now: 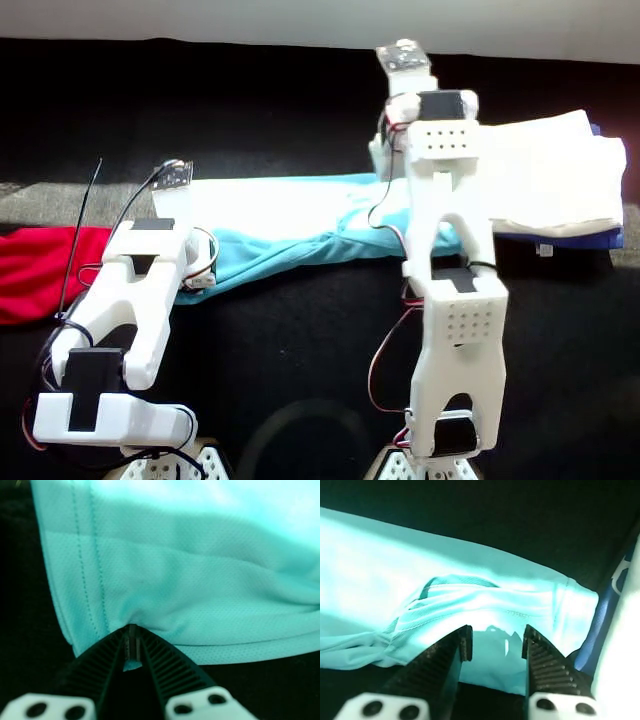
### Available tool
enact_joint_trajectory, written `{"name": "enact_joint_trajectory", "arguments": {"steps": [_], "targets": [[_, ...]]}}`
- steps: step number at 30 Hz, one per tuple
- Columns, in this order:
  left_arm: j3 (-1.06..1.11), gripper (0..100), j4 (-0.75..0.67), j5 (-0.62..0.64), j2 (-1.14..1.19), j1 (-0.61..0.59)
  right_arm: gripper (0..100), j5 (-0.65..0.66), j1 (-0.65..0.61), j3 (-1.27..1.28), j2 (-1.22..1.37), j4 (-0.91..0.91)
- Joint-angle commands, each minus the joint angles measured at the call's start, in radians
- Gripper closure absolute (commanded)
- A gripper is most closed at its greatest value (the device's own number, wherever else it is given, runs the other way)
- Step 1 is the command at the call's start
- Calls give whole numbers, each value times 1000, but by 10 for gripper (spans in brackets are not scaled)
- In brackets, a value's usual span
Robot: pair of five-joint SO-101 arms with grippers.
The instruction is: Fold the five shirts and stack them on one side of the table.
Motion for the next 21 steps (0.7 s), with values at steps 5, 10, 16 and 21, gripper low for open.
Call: {"name": "enact_joint_trajectory", "arguments": {"steps": [5, 10, 16, 21], "targets": [[-21, 991, -2, 2, 8, 7, 992, -12, -248, 28, 22, 22], [-21, 991, -2, 2, 8, 7, 992, -12, -309, 88, 111, -56], [-21, 991, -2, 2, 8, 7, 992, -14, -366, 93, 166, -18], [-21, 991, -2, 2, 8, 7, 992, -14, -372, 79, 148, 79]]}}
